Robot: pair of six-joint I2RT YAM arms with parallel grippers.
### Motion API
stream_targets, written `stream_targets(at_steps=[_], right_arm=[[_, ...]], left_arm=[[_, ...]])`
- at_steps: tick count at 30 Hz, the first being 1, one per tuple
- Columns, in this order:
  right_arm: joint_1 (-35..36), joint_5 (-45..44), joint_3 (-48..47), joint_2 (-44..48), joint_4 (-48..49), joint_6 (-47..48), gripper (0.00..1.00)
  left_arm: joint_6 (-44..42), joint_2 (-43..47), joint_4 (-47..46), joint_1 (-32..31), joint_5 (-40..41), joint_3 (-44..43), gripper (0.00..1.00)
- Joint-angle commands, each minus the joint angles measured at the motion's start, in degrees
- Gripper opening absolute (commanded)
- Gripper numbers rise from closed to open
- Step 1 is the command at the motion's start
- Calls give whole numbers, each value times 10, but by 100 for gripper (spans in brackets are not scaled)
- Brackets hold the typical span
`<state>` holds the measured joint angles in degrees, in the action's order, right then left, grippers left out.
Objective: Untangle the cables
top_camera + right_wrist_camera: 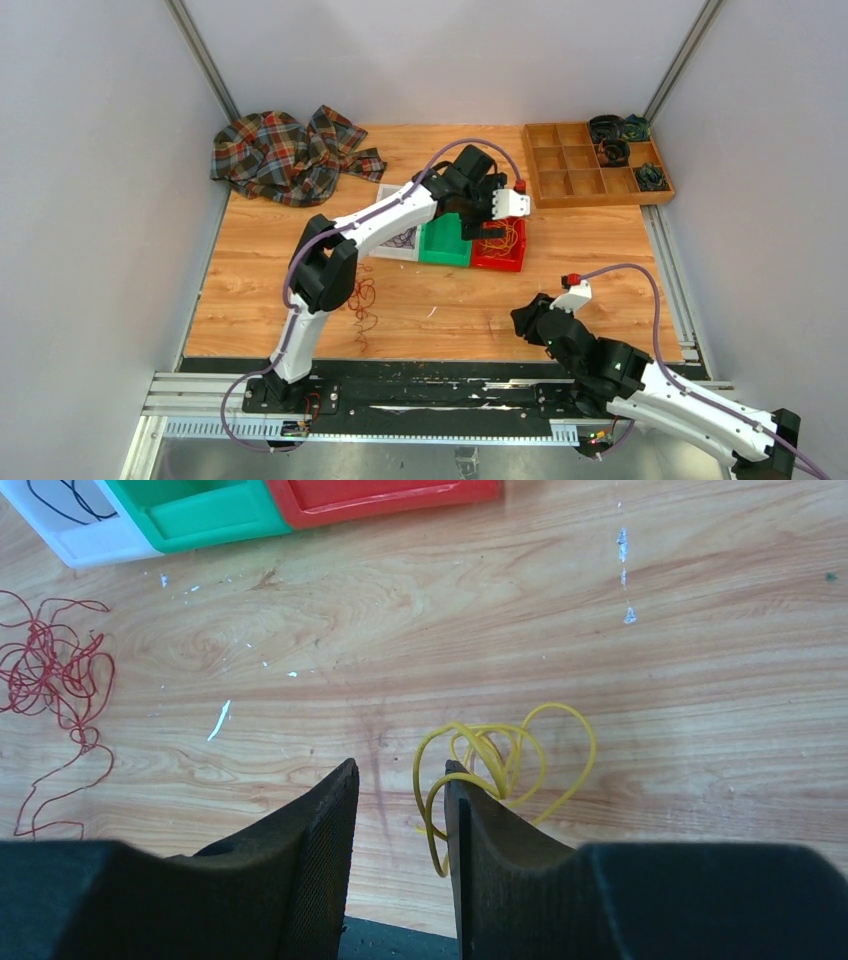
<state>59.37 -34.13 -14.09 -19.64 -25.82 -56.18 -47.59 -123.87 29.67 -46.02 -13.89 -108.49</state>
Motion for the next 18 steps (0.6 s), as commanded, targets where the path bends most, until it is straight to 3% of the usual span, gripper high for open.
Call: stream_targets(at_steps=[1,6,10,18], right_arm=[[2,-16,-19,-15,-1,10,37],[1,-11,-71,-36,41,69,37],[-5,36,-121,-66,128,129,34],[-39,246,-261,-211,258,184,31]], left_arm=[[5,61,110,8,-81,-11,98],[24,149,133,25,-128,52,98],[66,266,107,35,-159,160,98],[237,496,-20,35,-221,380,99]])
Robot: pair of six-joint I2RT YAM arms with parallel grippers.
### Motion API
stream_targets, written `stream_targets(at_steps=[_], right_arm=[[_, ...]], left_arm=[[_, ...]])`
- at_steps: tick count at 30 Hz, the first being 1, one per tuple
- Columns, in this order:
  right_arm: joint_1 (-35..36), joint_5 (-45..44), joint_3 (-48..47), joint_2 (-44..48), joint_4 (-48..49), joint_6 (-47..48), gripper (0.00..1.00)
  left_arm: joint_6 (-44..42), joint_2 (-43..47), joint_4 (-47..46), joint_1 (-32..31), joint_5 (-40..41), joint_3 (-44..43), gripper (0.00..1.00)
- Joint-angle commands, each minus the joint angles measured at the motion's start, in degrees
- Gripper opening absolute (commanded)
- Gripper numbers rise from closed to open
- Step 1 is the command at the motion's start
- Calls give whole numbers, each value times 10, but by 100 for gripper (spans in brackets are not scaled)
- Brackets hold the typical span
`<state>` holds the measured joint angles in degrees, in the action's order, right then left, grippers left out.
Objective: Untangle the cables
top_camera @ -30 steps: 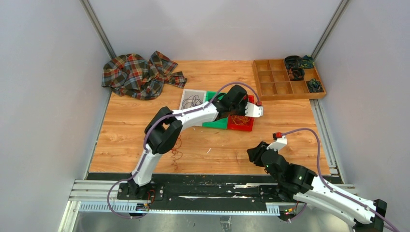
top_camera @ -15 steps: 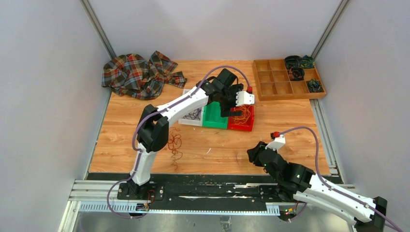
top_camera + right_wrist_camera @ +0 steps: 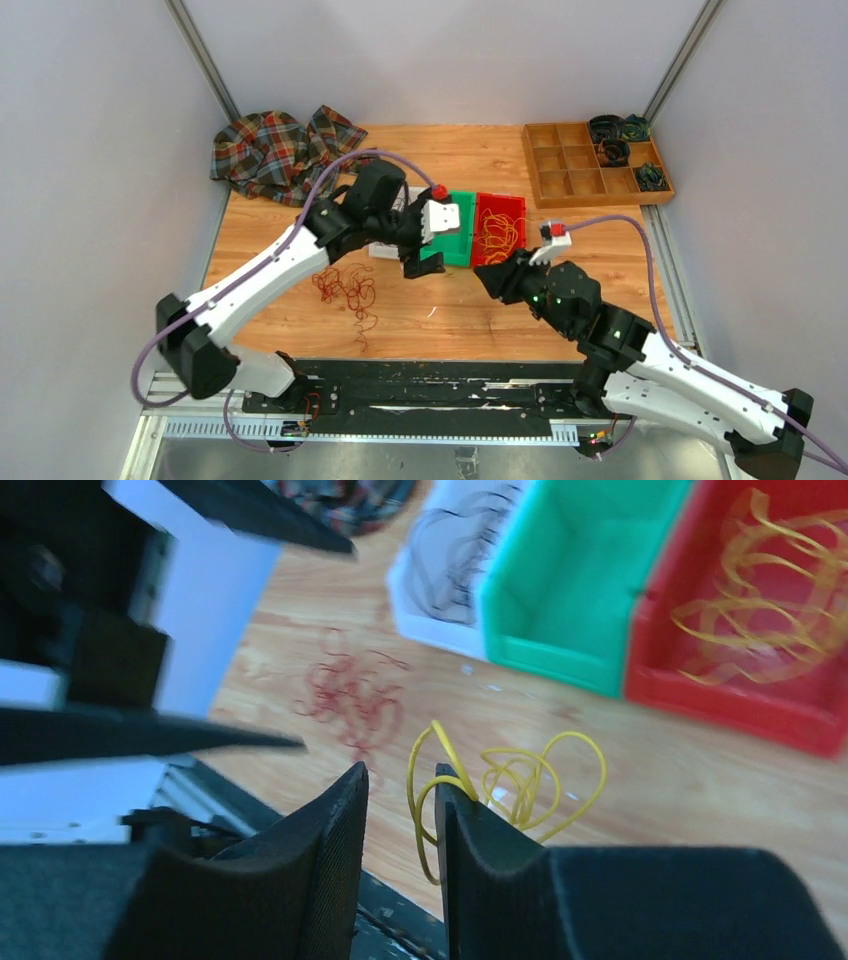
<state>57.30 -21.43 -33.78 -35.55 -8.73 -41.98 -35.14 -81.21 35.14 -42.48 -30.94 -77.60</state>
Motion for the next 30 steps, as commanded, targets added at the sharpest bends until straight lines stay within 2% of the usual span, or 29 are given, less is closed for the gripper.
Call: stream_targets(at_steps=[1,6,13,17,23,24,26,27,28,30], right_arm=[[-21,135,-80,-65,95,42,31],[-37,212,-125,-125,163,24,30],[-57,301,-155,-189,236,-27,28],[-67,326,-157,-212,268,-50,27],[-101,385,-134,-226,339,-106,26],[-109,395,-131,-226,349,-116,25],[-127,421,-124,-227,373,-141,25],[-137,435,-124,-229,382,-152,25],[-146,449,-123,-233,389,-163,25],[-165,479,-122,-244,404,-188,25]], left_arm=[[134,92,-94,-1,-53,96,99],[218,192,-224,-1,-24,205,99],[280,242,-330,-1,28,254,88],[283,245,-348,-1,59,265,72],[281,247,-325,2,78,266,44],[276,250,-320,2,76,266,37],[276,259,-319,2,88,271,14],[280,263,-320,2,99,274,6],[281,266,-318,2,105,275,1],[291,269,-316,5,111,274,1]])
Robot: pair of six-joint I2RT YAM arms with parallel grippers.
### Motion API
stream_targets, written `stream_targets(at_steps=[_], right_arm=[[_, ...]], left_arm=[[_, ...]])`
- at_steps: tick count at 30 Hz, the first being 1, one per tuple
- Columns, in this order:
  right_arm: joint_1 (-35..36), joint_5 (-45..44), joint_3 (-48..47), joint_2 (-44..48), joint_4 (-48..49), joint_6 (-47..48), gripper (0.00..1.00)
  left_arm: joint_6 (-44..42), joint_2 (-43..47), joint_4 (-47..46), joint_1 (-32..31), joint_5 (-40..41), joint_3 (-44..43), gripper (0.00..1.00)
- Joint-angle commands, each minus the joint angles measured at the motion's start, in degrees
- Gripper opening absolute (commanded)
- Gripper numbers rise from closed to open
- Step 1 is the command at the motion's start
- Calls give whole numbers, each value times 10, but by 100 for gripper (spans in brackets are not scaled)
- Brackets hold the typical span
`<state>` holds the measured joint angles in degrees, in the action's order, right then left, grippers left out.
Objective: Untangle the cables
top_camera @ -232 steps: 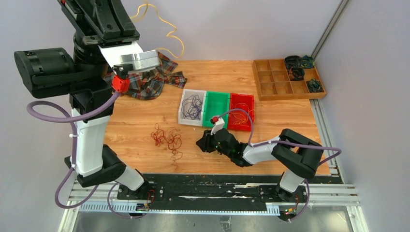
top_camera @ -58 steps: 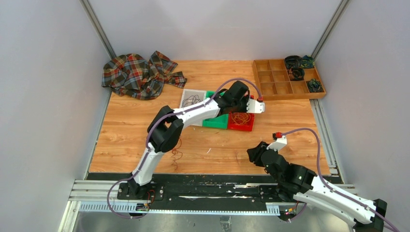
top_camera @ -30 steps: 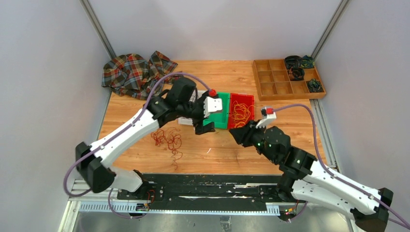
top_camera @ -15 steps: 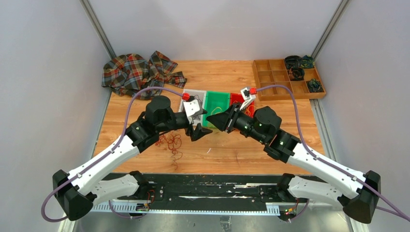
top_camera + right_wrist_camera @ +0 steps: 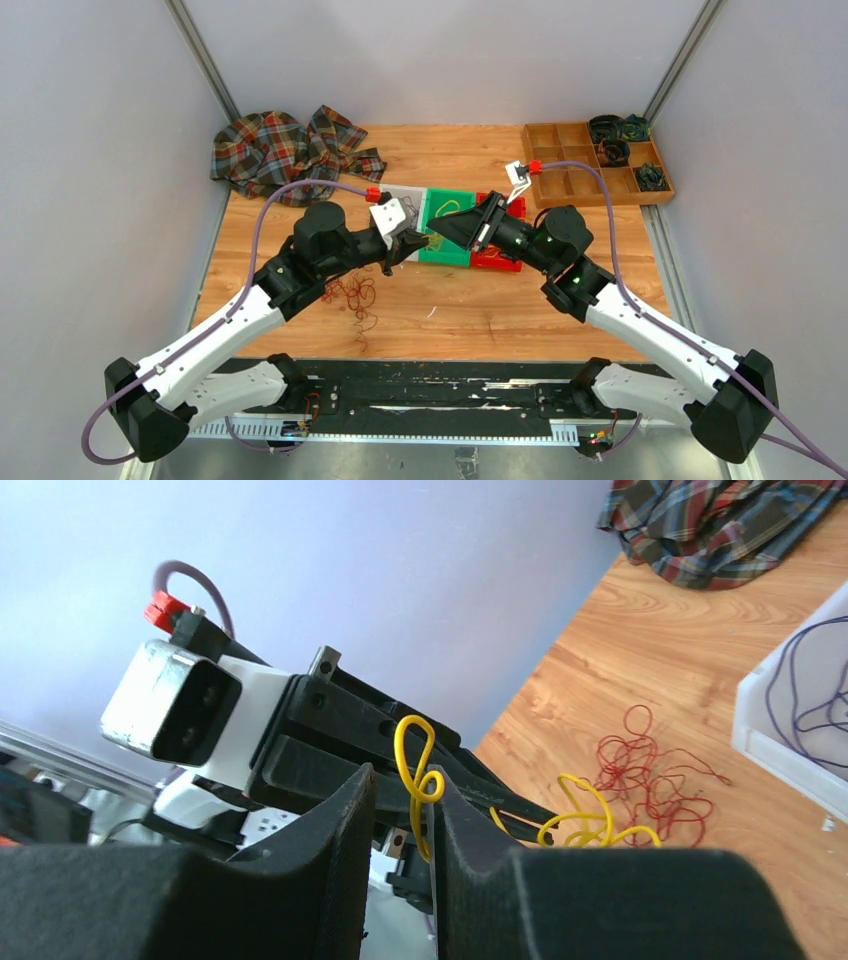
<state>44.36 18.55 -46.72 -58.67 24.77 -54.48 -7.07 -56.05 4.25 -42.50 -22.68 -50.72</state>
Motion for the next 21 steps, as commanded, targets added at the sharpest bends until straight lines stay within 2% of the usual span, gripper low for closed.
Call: stream_targets(at_steps=[1,7,13,17,21], right_arm=[[-42,92,11,-19,83,-75,25],[-72,142,18,-34,101,-95,26],[-138,155,0,-9,-52,-2,35],[-177,174,-1,-6,-101,42,43],[-178,180,-16,-9,-148,94,53]], left_arm=[[15,19,-5,8,15,2,1],[-5,42,23,12,-20,4,1],[-63,79,79,14,-3,8,1],[-70,103,93,16,-2,8,1],[-71,104,99,16,-20,-5,1]])
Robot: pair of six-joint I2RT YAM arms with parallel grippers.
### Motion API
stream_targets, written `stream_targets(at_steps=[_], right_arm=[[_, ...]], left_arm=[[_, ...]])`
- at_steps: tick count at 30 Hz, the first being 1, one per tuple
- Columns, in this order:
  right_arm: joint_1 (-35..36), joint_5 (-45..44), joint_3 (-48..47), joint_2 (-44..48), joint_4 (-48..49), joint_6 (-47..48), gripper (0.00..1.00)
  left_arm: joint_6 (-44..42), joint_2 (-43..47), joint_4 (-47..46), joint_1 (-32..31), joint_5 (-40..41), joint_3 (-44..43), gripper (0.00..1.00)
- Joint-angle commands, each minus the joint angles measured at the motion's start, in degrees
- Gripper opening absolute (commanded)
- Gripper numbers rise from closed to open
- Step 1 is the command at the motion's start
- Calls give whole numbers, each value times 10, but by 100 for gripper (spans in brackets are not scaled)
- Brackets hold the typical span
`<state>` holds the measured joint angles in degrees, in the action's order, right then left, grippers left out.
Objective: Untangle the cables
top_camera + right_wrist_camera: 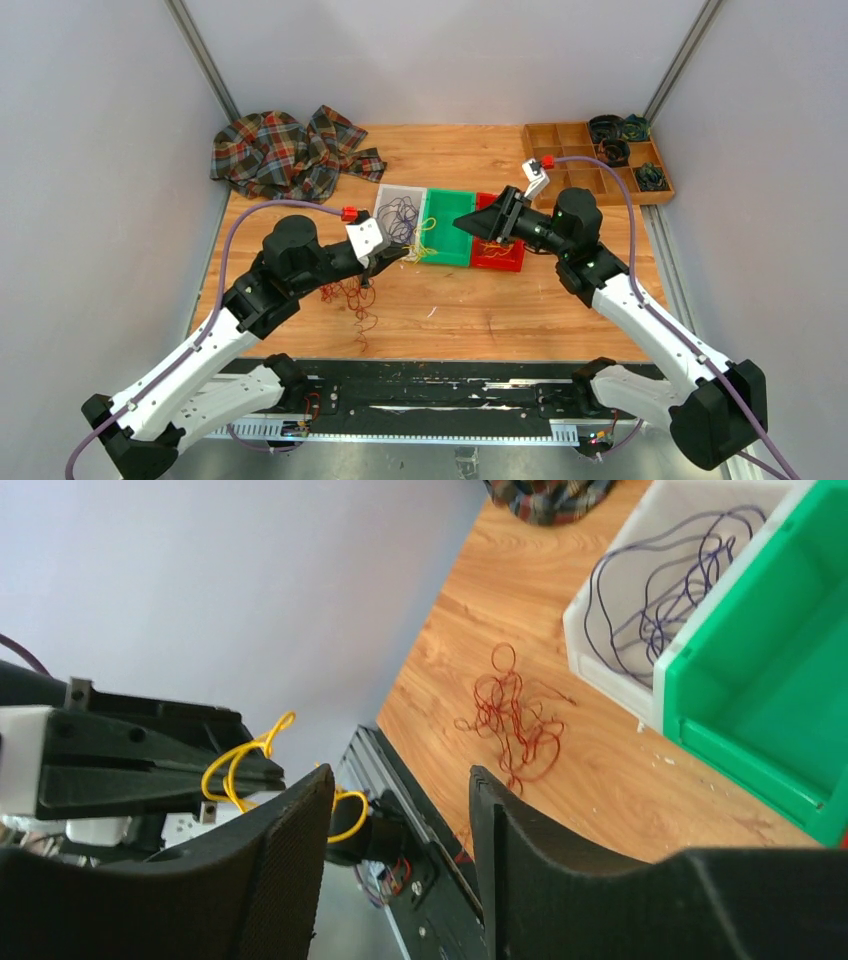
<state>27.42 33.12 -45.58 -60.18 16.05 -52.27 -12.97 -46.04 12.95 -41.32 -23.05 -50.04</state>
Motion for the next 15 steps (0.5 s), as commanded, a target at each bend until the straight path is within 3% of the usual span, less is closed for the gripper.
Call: stream_targets(at_steps=[1,9,15], right_arm=[[-8,44,-27,8,-54,77,55],[48,41,-17,43,-29,127,61],[45,-226,41,110,-193,157,58]], left_arm=[[-12,0,13,5,-20,-16,1],[-24,-66,-12,5,-20,-36,1],[-34,-178,-46,5,-8,-97,0]])
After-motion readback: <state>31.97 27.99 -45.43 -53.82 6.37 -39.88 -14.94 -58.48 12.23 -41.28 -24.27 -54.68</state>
